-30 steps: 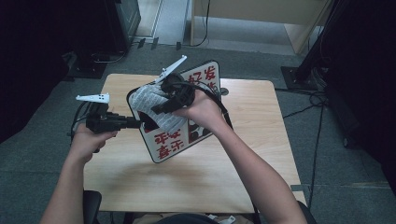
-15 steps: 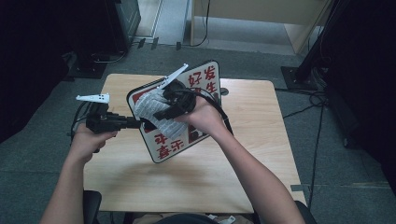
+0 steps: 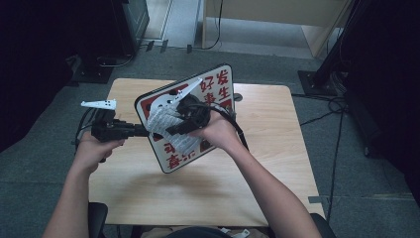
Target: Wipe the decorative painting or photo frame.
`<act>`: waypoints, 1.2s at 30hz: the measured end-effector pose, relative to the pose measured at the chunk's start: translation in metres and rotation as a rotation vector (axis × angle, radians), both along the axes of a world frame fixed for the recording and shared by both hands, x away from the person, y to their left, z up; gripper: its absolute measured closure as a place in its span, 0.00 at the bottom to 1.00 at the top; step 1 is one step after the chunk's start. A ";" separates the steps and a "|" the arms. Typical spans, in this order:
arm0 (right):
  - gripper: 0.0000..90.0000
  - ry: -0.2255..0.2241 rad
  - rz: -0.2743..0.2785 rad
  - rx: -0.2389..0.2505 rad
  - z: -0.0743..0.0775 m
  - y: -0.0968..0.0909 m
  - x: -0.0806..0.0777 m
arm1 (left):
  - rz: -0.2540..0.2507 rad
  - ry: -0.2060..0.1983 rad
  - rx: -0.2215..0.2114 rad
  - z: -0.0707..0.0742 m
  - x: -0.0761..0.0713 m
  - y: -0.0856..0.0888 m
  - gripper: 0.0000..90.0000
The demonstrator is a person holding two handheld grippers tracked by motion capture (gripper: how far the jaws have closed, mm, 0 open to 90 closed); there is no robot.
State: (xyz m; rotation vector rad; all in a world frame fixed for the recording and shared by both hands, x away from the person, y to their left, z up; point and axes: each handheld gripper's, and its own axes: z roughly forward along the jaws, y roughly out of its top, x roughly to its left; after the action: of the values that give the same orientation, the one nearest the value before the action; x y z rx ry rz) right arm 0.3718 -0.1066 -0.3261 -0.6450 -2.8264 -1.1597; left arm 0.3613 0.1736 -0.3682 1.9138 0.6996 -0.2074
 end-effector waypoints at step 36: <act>0.74 0.053 0.004 -0.001 -0.064 -0.014 -0.011 | -0.004 -0.007 0.003 0.000 -0.001 0.000 0.85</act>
State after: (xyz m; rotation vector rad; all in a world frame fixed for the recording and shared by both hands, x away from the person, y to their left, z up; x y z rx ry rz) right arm 0.3609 -0.1208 -0.3906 -0.6602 -2.7832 -1.1232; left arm 0.3607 0.1734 -0.3684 1.9178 0.6917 -0.2029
